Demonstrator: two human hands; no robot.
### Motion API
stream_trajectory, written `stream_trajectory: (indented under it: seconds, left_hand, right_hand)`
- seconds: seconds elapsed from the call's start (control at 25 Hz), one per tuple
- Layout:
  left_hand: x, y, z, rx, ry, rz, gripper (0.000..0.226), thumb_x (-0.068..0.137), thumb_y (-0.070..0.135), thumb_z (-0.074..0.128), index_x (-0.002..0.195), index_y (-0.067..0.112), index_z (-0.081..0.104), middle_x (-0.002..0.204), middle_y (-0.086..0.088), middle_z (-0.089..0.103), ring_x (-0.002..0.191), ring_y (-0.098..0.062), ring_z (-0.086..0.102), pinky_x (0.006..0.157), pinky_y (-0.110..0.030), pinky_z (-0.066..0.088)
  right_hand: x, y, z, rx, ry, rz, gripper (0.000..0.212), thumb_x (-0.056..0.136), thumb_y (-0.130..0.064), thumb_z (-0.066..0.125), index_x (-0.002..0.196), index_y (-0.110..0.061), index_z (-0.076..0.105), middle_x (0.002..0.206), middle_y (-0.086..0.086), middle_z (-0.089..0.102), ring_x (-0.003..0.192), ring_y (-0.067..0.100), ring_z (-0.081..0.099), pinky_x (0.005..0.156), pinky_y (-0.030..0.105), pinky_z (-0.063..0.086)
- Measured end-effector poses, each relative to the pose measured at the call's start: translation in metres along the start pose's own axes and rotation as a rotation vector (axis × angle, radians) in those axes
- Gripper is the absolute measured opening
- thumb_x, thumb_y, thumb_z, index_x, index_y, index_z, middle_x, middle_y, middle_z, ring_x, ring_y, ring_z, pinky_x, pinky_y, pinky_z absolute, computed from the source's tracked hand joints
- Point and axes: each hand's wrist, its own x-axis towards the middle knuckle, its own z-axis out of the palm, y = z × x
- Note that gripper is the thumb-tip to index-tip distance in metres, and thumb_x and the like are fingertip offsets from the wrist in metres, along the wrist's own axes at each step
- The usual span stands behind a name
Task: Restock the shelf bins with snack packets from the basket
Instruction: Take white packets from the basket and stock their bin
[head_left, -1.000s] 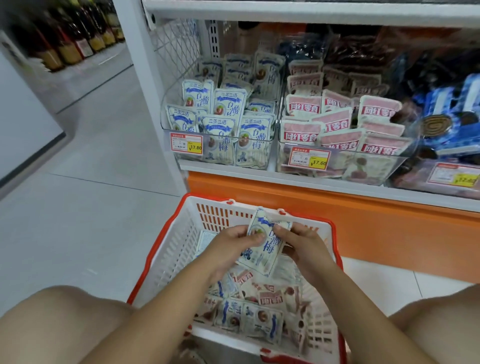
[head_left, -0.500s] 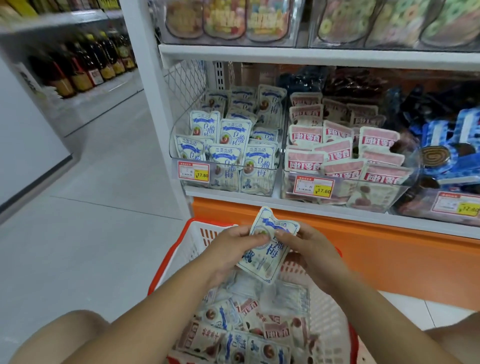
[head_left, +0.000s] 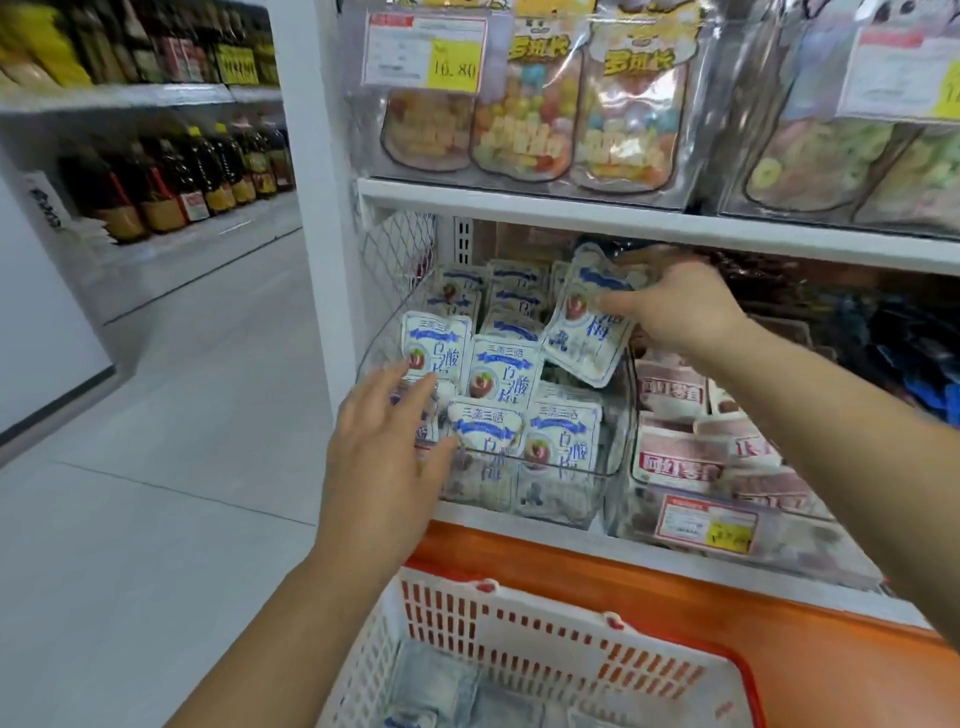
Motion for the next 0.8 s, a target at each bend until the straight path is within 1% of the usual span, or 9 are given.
stream_trajectory:
  seconds: [0.08,0.12,0.2,0.32,0.44,0.52,0.64,0.72,0.8]
  left_hand:
    - [0.006,-0.012,0.004,0.026,-0.049,-0.006,0.068,0.089,0.037,0.065,0.149,0.026,0.035,0.158,0.005,0.025,0.145,-0.016,0.015,0.117,-0.035,0.019]
    - [0.01,-0.016,0.004,0.016,-0.072,-0.01,0.071,0.089,0.039,0.064,0.15,0.028,0.031,0.159,0.007,0.022,0.145,-0.015,0.013,0.117,-0.035,0.019]
    - [0.016,-0.021,0.004,-0.014,-0.117,-0.03,0.075,0.089,0.044,0.061,0.152,0.033,0.023,0.16,0.012,0.015,0.146,-0.012,0.01,0.117,-0.035,0.02]
    - [0.021,-0.02,0.006,-0.029,-0.136,-0.048,0.076,0.088,0.052,0.053,0.153,0.035,0.017,0.161,0.016,0.008,0.146,-0.009,0.005,0.117,-0.032,0.017]
    - [0.024,-0.019,0.008,-0.038,-0.138,-0.036,0.077,0.083,0.06,0.039,0.153,0.034,0.018,0.16,0.016,0.01,0.146,-0.008,0.004,0.114,-0.028,0.013]
    - [0.026,-0.019,0.009,-0.038,-0.144,-0.031,0.081,0.079,0.063,0.035,0.153,0.035,0.018,0.16,0.018,0.01,0.146,-0.008,0.003,0.114,-0.029,0.014]
    - [0.026,-0.021,0.011,-0.042,-0.137,-0.03,0.081,0.079,0.063,0.036,0.153,0.037,0.016,0.16,0.019,0.007,0.144,-0.005,0.001,0.115,-0.03,0.018]
    - [0.025,-0.024,0.013,-0.044,-0.131,-0.017,0.078,0.082,0.061,0.039,0.152,0.037,0.016,0.159,0.02,0.008,0.144,-0.004,0.001,0.113,-0.028,0.016]
    - [0.023,-0.027,0.014,-0.048,-0.113,0.004,0.075,0.086,0.055,0.048,0.152,0.037,0.018,0.159,0.019,0.01,0.144,-0.005,0.003,0.112,-0.027,0.014]
  right_hand:
    - [0.034,-0.005,0.007,-0.212,-0.067,0.028,0.045,0.086,-0.037,0.072,0.123,-0.015,0.058,0.111,-0.001,0.062,0.092,0.012,0.056,0.074,0.017,0.042]
    - [0.05,-0.006,0.011,-0.304,-0.11,0.038,0.05,0.088,-0.035,0.07,0.131,-0.013,0.055,0.126,0.004,0.058,0.106,0.018,0.056,0.081,0.02,0.041]
    - [0.076,-0.005,0.017,-0.428,-0.205,0.084,0.053,0.092,-0.029,0.065,0.138,-0.01,0.049,0.14,0.012,0.05,0.123,0.027,0.05,0.089,0.026,0.038]
    - [0.102,0.003,0.021,-0.545,-0.267,0.134,0.051,0.092,-0.027,0.065,0.136,-0.007,0.051,0.142,0.014,0.048,0.126,0.029,0.049,0.089,0.03,0.038]
    - [0.107,0.012,0.029,-0.531,-0.246,0.048,0.049,0.084,-0.03,0.074,0.128,-0.014,0.059,0.136,0.007,0.053,0.109,0.02,0.053,0.082,0.025,0.039]
    - [0.107,0.017,0.033,-0.472,-0.239,-0.026,0.049,0.085,-0.029,0.073,0.131,-0.021,0.058,0.143,0.004,0.048,0.118,0.02,0.05,0.086,0.022,0.037]
    - [0.114,0.03,0.033,-0.609,-0.245,-0.057,0.056,0.083,-0.047,0.07,0.134,-0.026,0.057,0.149,0.0,0.045,0.135,0.023,0.043,0.11,0.033,0.036]
    - [0.113,0.036,0.031,-0.657,-0.227,-0.038,0.059,0.079,-0.054,0.071,0.132,-0.033,0.058,0.148,0.001,0.046,0.134,0.025,0.045,0.107,0.037,0.04]
    - [0.109,0.043,0.035,-0.75,-0.235,-0.034,0.058,0.08,-0.059,0.067,0.134,-0.043,0.053,0.153,0.005,0.037,0.139,0.031,0.034,0.102,0.037,0.04]
